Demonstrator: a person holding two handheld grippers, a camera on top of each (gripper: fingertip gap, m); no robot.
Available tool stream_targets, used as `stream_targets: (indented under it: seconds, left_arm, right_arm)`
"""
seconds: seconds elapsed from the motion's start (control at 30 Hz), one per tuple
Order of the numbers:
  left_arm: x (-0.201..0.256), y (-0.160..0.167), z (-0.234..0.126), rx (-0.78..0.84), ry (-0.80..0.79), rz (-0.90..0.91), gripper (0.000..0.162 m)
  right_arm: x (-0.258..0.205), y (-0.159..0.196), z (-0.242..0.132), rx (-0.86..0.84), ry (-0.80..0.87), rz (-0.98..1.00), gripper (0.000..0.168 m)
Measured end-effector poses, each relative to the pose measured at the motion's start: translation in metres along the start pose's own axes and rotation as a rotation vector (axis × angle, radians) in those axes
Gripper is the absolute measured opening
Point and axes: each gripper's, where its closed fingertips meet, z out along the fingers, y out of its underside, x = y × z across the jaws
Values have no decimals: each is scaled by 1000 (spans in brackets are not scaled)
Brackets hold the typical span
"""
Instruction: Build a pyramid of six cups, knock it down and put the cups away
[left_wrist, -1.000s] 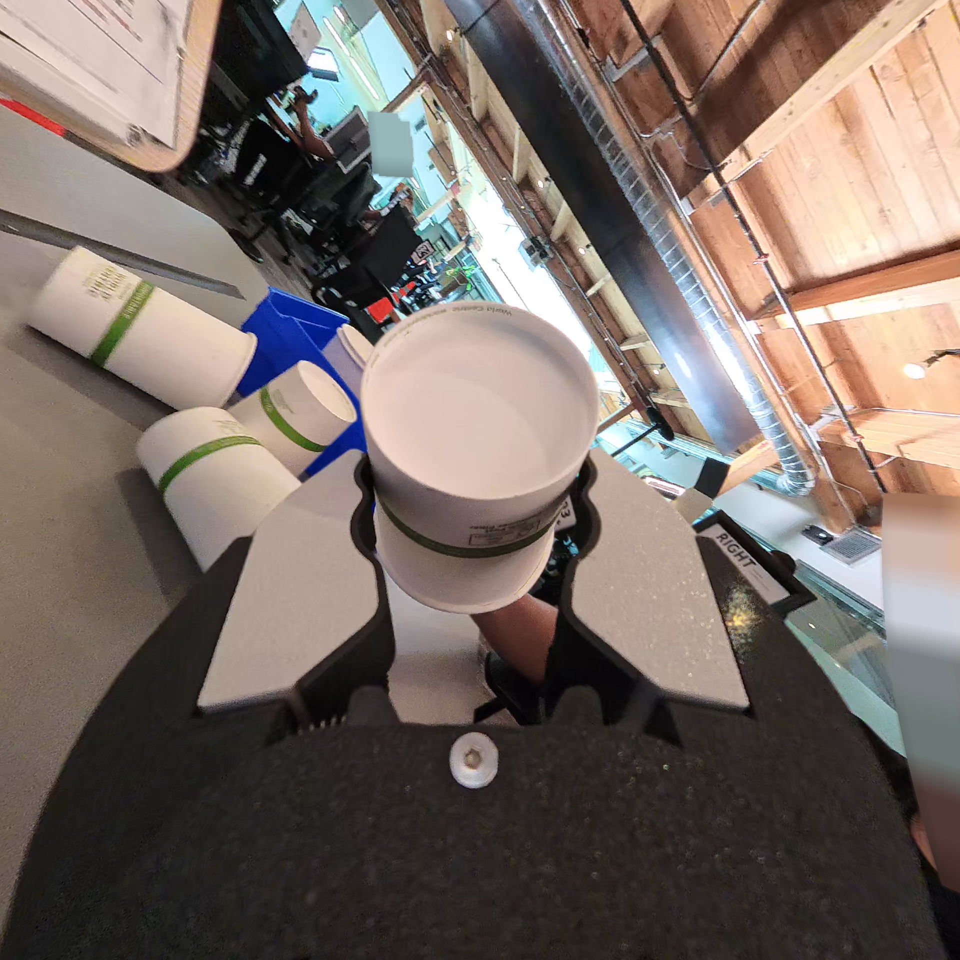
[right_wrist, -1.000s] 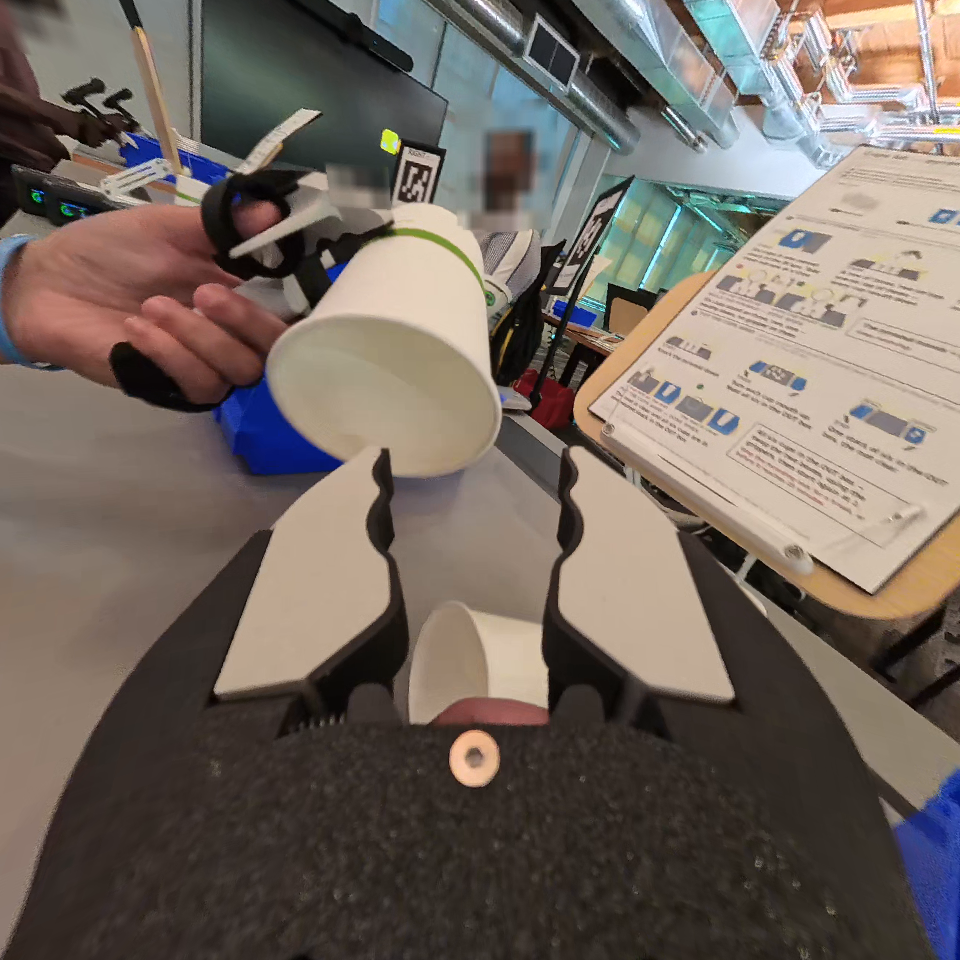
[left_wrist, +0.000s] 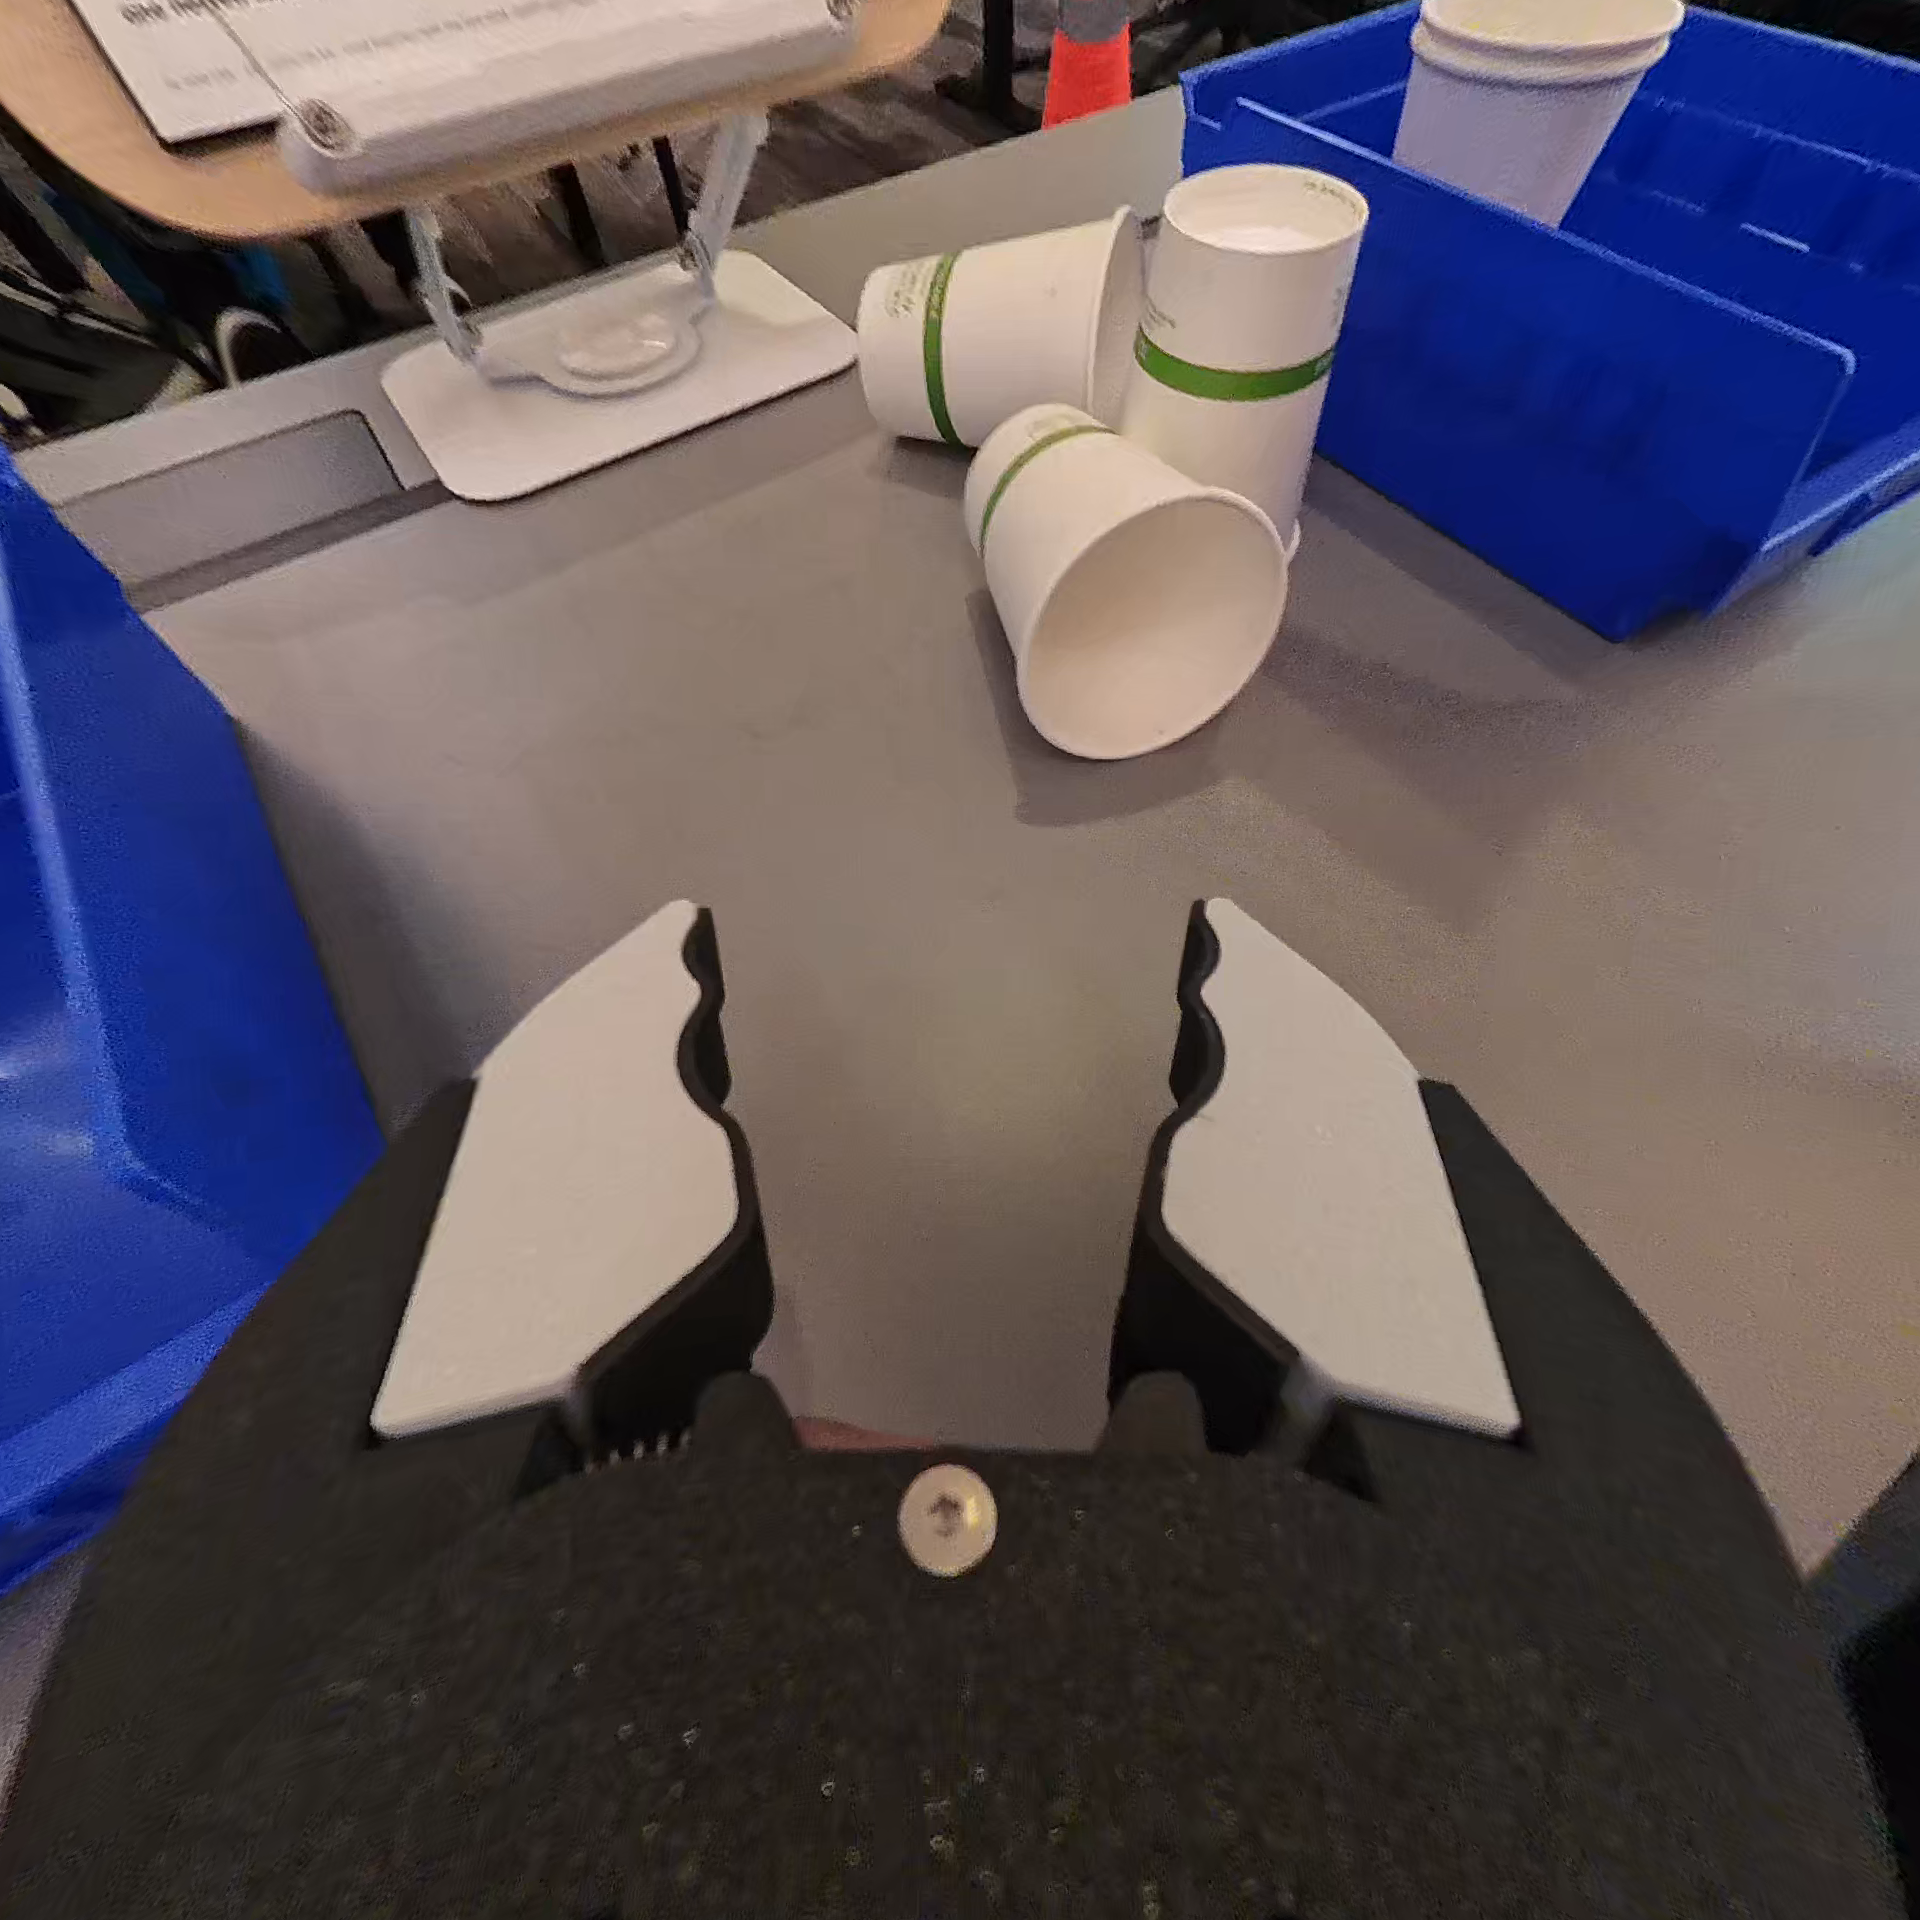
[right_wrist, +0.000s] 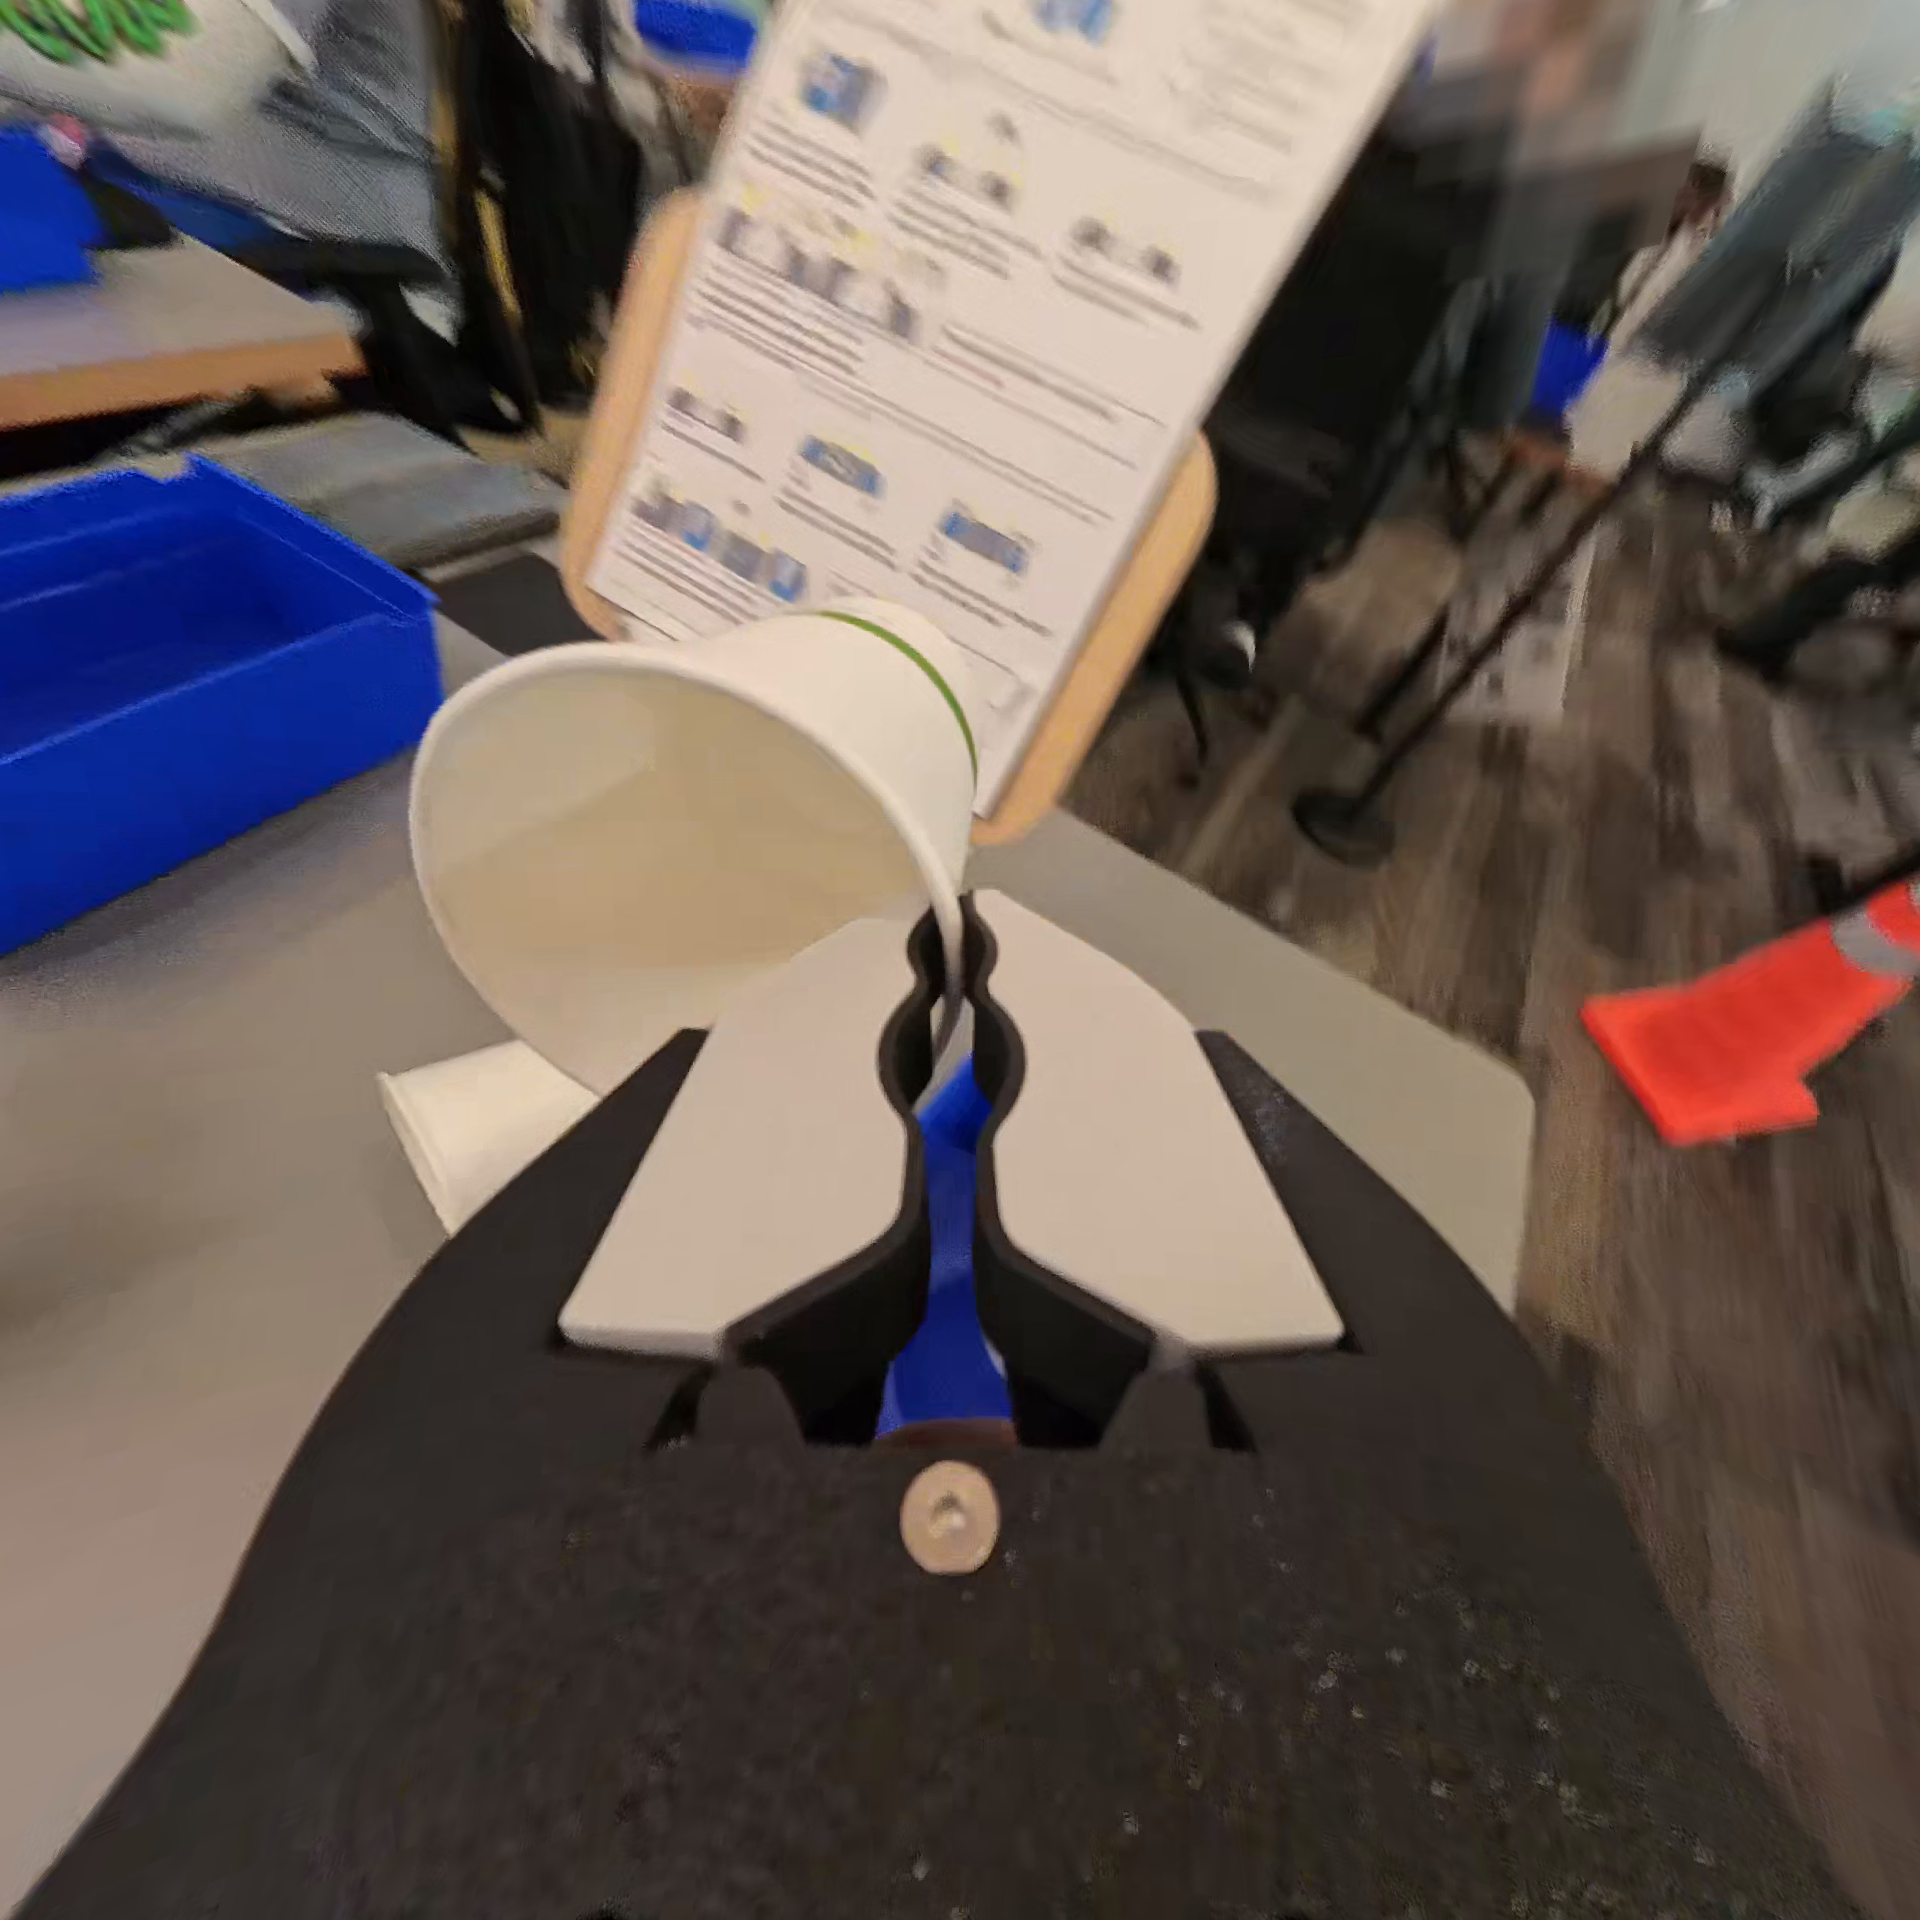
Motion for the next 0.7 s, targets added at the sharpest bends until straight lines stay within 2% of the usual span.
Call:
stream_targets:
  seconds: [0.13, 0.3, 0.47, 0.7]
  left_arm:
    - [6, 9, 5, -34, 3, 34, 83]
    - [2, 8, 2, -35, -19, 58, 81]
    - [2, 9, 1, -39, 3, 36, 80]
    - [14, 15, 5, -67, 27, 88, 80]
  right_arm:
    - [64, 14, 5, -396, 23, 118, 1]
    - [98, 70, 13, -879, -17, 153, 1]
    - [109, 120, 28, -1078, -24, 205, 1]
    - [107, 180, 52, -1175, -50, 244, 2]
